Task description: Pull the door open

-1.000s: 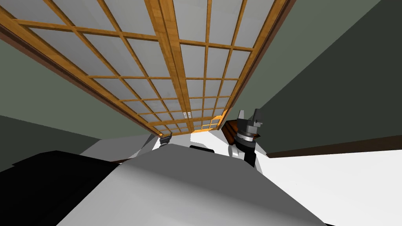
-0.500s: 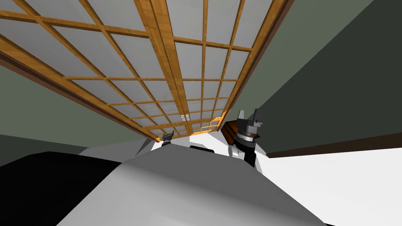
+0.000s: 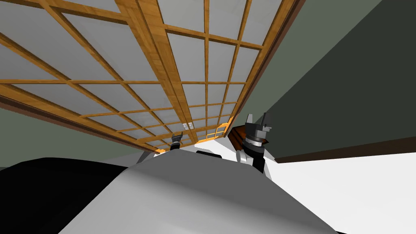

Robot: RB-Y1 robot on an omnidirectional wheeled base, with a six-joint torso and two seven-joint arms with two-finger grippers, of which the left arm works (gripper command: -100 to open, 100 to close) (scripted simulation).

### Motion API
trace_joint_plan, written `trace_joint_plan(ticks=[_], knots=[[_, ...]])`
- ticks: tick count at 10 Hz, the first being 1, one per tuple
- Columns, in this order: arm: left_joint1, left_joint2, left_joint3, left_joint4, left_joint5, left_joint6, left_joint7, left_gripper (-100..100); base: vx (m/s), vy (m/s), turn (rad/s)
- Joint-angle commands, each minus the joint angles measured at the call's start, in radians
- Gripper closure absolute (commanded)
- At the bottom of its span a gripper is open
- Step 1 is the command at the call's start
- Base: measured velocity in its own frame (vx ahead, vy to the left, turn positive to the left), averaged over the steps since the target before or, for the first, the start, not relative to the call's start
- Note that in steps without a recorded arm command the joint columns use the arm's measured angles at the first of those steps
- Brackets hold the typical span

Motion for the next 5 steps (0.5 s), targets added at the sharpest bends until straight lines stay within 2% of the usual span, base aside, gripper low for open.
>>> trace_joint_plan(ticks=[1, 5], knots=[[-0.033, -0.008, -0.006, 0.019, -0.001, -0.018, -0.01, -100, 0.21, 0.026, -0.102], [-0.069, -0.018, -0.021, 0.01, -0.006, -0.021, -0.011, -100, 0.126, 0.018, -0.074]])
